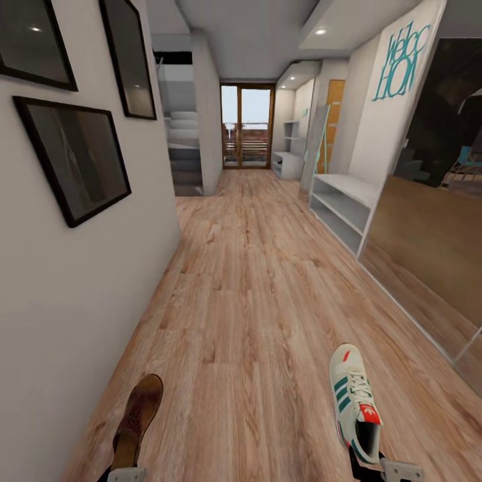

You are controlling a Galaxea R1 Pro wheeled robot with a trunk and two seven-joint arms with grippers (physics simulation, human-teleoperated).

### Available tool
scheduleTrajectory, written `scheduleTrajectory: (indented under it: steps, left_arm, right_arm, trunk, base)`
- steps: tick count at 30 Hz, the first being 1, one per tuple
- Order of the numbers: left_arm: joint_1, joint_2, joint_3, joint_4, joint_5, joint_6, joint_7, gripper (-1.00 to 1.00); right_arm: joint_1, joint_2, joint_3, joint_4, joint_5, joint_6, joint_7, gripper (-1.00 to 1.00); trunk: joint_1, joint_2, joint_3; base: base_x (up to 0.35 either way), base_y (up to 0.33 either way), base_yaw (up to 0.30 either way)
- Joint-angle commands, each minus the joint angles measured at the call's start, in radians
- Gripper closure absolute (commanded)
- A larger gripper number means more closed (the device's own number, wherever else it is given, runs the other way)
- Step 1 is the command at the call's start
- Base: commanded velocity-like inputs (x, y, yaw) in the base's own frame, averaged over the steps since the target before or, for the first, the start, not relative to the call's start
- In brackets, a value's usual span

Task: Pick up the two gym shoes and the two sandals from the corridor floor and place them onto the hallstand (shoe rack) in the corridor, making sure they are on the rack and not on the floor. Arrange them so the two gym shoes are next to each other and the two sandals are next to each other.

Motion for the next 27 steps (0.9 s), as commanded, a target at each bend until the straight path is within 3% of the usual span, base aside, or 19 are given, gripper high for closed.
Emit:
scheduleTrajectory:
  steps: [1, 10, 27]
  left_arm:
    - [-0.001, 0.0, 0.009, 0.001, -0.01, -0.003, -0.003, 1.0]
    - [-0.001, 0.0, 0.009, 0.001, -0.01, -0.003, -0.002, 1.0]
    - [-0.001, 0.0, 0.009, 0.003, -0.009, -0.003, -0.002, 1.0]
  right_arm:
    - [-0.001, 0.001, -0.007, 0.0, 0.002, -0.004, 0.007, 1.0]
    - [-0.001, 0.001, -0.007, -0.001, -0.001, -0.005, 0.008, 1.0]
    - [-0.001, 0.0, -0.007, -0.002, 0.008, -0.005, 0.01, 1.0]
  trunk:
    - [0.0, 0.0, -0.001]
    - [0.0, 0.0, -0.001]
    - [0.0, 0.0, -0.001]
  base:
    - [0.295, -0.028, 0.0]
    - [0.326, -0.073, 0.0]
    - [0.309, -0.179, 0.0]
